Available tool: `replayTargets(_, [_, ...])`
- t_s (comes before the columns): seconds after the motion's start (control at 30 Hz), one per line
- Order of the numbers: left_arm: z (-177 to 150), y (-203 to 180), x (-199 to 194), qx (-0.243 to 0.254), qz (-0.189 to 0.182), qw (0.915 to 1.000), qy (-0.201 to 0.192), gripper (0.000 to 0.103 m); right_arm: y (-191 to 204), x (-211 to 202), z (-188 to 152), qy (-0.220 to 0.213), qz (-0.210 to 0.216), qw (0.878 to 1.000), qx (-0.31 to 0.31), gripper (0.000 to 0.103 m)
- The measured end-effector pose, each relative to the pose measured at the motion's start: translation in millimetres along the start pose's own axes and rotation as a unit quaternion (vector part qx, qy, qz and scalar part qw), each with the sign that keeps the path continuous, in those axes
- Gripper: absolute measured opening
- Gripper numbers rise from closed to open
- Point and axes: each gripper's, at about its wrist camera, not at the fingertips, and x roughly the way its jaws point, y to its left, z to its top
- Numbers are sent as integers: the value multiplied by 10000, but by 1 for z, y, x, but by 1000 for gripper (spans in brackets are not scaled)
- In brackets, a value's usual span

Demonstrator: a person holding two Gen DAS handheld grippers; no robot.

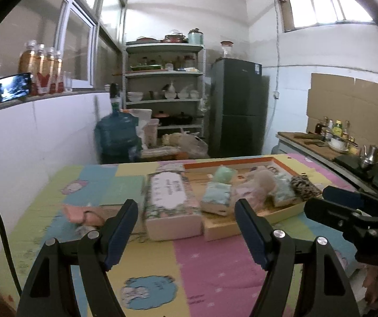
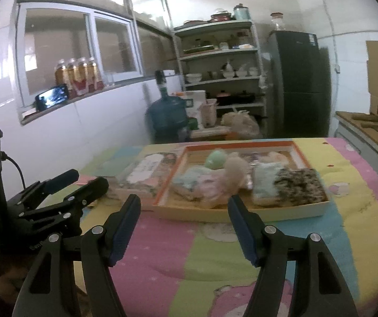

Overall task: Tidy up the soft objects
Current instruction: 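Withdraw both grippers from the tray toward the remaining items on the quilt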

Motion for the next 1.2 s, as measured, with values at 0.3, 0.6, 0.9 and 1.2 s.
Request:
replayTargets(0.3, [-10, 48, -11, -259, 255, 9993, -17, 76, 49, 17, -5, 132, 256, 9992, -267, 70])
replayTargets(0.6, [-25, 109, -28, -676, 651, 9955, -118, 76, 99, 47, -9, 384, 564, 9959, -595, 70])
replayTargets(0.9, [-48, 169, -19, -1067, 922, 9899, 150, 76, 137, 94, -19, 762, 881, 9907, -702, 70])
replayTargets(1.2, [-51, 181, 51, -1382, 147, 9853, 994, 76, 135, 115, -31, 963, 925, 9894, -570, 70])
